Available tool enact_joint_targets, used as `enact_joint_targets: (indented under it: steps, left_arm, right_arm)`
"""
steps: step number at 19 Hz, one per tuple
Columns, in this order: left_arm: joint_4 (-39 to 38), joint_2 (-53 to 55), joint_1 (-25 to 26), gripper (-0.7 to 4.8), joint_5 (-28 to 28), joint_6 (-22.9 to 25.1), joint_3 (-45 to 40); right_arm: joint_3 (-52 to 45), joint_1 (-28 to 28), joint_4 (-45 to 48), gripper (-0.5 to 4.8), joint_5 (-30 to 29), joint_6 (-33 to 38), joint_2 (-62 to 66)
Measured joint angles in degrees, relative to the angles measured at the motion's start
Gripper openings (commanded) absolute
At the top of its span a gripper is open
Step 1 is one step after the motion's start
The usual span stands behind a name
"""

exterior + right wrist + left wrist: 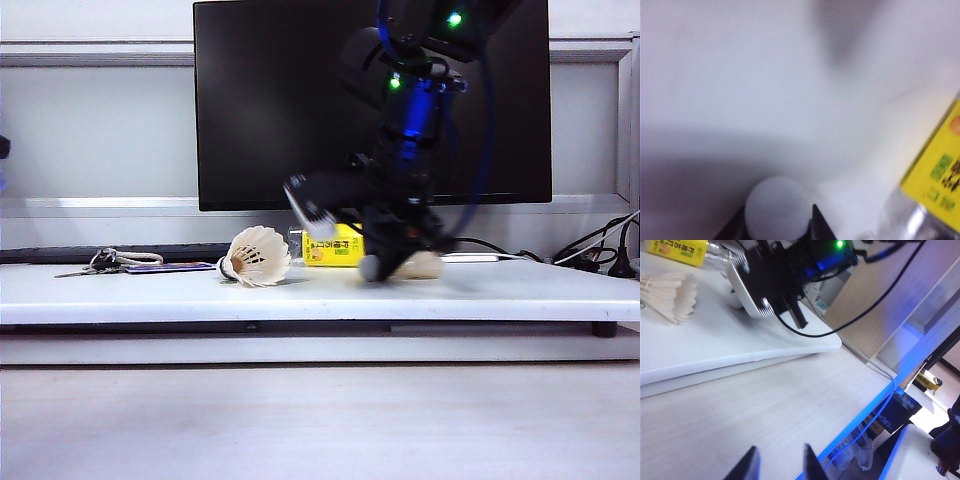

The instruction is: Stack the badminton balls on the table vertically.

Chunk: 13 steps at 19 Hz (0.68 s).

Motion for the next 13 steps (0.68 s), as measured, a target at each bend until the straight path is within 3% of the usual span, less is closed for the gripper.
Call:
enact_joint_targets:
  steps: [7, 13]
  left_arm:
    - [0.0, 0.0, 0.0, 1.22, 0.1, 0.0, 0.0]
    - [0.0, 0.0, 0.0, 1.22, 2.6, -0.2, 0.0]
  right_arm:
    - [7.9, -0.3, 1.0, 1.48, -10.2, 20.3, 0.0]
    - [9.4, -5.2, 7.2, 1.43, -25.5, 47.6, -0.1]
